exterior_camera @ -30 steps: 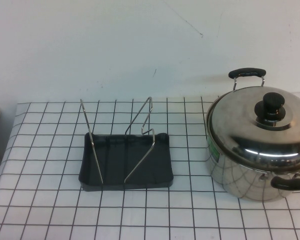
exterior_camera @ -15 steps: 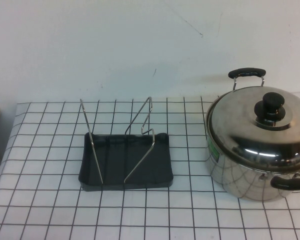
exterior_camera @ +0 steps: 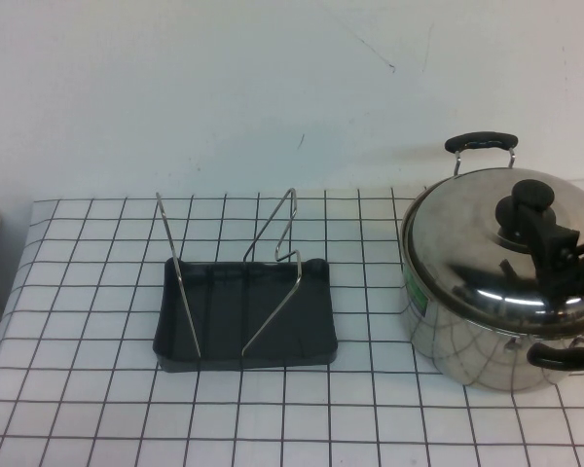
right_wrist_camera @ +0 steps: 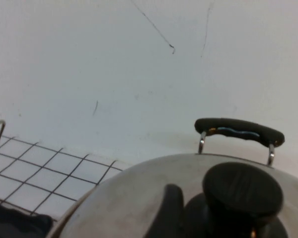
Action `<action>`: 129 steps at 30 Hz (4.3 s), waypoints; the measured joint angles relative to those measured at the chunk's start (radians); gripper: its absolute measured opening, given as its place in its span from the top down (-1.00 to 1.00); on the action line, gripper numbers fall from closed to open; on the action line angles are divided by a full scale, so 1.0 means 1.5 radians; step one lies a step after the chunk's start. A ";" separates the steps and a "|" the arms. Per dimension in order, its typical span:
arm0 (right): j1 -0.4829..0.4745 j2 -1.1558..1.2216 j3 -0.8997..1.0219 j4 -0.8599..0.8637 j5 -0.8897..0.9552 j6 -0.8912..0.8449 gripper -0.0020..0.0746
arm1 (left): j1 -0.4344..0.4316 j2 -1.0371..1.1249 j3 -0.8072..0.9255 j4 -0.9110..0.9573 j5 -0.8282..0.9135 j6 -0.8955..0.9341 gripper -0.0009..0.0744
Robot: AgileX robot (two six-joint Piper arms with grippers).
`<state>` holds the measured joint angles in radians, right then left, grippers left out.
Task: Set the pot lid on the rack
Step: Open the pot, then hand over the pot lid
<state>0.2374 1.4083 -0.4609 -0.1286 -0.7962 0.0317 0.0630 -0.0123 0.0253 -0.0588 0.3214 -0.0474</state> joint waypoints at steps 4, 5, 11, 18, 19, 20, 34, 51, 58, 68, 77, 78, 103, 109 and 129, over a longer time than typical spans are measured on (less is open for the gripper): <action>0.001 0.040 -0.036 -0.007 -0.008 0.004 -0.70 | 0.000 0.000 0.000 0.000 0.000 0.000 0.98; 0.001 0.051 -0.045 -0.007 -0.008 0.004 -0.70 | 0.000 0.000 0.000 0.000 0.000 0.000 0.98; 0.001 0.109 -0.076 0.023 -0.010 0.004 -0.70 | 0.000 0.000 0.000 0.000 0.000 0.000 0.98; 0.001 0.167 -0.117 0.039 -0.040 0.011 -0.70 | 0.000 0.000 0.000 0.000 0.000 0.000 0.98; 0.003 0.170 -0.123 0.038 -0.040 0.014 -0.70 | 0.000 0.000 0.000 0.000 0.000 0.000 0.98; 0.003 0.173 -0.128 0.035 -0.039 0.017 -0.70 | 0.000 0.000 0.000 0.000 0.000 0.000 0.98; 0.003 0.174 -0.135 -0.021 -0.039 0.023 0.08 | 0.000 0.000 0.000 0.000 0.001 0.000 0.99; 0.003 -0.098 -0.134 -0.061 0.120 0.023 0.08 | 0.000 0.000 0.000 0.000 0.001 0.000 0.98; 0.003 -0.224 -0.134 -0.064 0.250 0.100 0.08 | 0.000 0.000 0.000 0.000 0.001 0.000 0.99; 0.003 -0.249 -0.132 -0.074 0.312 0.312 0.08 | 0.000 0.000 0.000 0.000 0.001 0.000 0.98; 0.003 -0.244 -0.132 -0.139 0.226 0.533 0.08 | 0.000 0.000 0.001 -0.518 -0.051 -0.263 0.98; 0.003 -0.244 -0.132 -0.152 0.206 0.548 0.08 | 0.000 0.000 0.001 -0.567 -0.056 -0.270 0.98; 0.003 -0.039 -0.132 -0.276 -0.198 0.782 0.08 | 0.000 0.134 -0.102 -1.063 0.179 0.520 0.98; 0.003 0.033 -0.132 -0.325 -0.216 0.787 0.08 | 0.000 0.293 -0.151 -1.075 0.299 0.616 0.65; 0.003 0.045 -0.132 -0.370 -0.221 0.711 0.08 | 0.000 0.716 -0.506 -1.075 0.448 0.619 -0.31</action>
<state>0.2417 1.4751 -0.6594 -0.6839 -1.1281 1.0988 0.0630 1.0619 -0.7331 -1.6712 0.9940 0.8809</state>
